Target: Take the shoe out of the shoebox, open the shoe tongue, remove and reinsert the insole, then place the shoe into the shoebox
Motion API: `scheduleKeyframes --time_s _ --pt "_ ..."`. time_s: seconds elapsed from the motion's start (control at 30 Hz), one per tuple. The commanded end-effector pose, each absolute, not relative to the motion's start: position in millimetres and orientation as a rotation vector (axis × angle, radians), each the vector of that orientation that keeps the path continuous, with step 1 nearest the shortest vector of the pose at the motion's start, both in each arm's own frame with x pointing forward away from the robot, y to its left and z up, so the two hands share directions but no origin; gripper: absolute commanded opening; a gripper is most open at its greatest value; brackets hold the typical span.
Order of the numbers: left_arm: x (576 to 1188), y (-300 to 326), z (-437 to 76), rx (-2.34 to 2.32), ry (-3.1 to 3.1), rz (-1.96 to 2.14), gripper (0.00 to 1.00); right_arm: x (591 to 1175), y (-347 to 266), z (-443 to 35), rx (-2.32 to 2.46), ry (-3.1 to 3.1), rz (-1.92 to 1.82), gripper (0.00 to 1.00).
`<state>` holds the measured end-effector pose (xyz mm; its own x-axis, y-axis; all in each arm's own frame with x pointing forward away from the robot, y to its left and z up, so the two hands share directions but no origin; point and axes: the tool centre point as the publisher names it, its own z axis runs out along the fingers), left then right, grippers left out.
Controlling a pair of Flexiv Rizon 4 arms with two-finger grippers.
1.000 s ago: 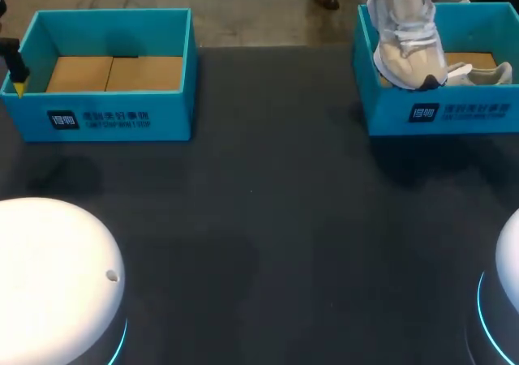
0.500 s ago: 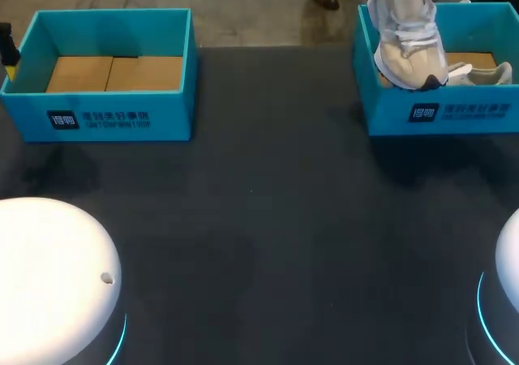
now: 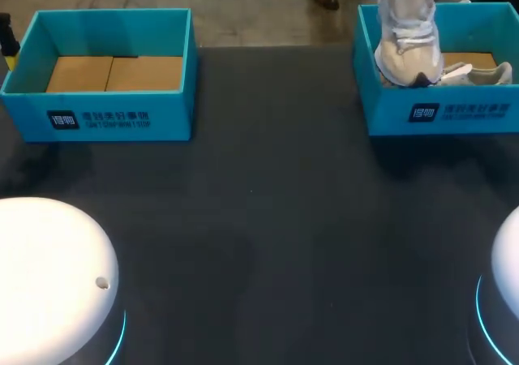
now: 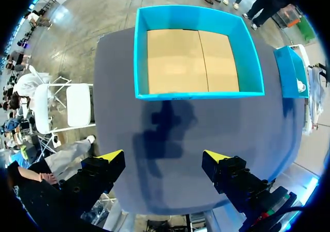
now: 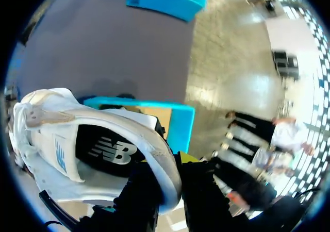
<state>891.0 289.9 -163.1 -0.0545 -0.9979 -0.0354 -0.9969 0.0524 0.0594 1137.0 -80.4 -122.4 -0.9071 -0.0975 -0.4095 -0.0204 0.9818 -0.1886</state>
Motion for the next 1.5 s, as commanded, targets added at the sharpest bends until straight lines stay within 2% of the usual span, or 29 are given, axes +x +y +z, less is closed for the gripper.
scheduleKeyframes --time_s 0.03,0.3,0.53,1.07,1.5 --pt "891 290 -163 2.150 -2.269 -0.107 1.00 1178 -100 -128 0.243 2.799 -0.274 0.00" --pt "891 290 -163 2.150 -2.269 -0.107 1.00 1201 -174 -146 0.737 2.805 -0.290 0.00" --pt "891 290 -163 2.150 -2.269 -0.107 1.00 1196 -221 -158 1.016 2.761 -0.314 0.00" --pt "891 290 -163 2.150 -2.269 -0.107 1.00 1156 -286 -177 1.678 2.490 -0.345 0.00" --pt "891 290 -163 2.150 -2.269 -0.107 1.00 1135 -290 -174 1.796 2.393 -0.314 0.00"
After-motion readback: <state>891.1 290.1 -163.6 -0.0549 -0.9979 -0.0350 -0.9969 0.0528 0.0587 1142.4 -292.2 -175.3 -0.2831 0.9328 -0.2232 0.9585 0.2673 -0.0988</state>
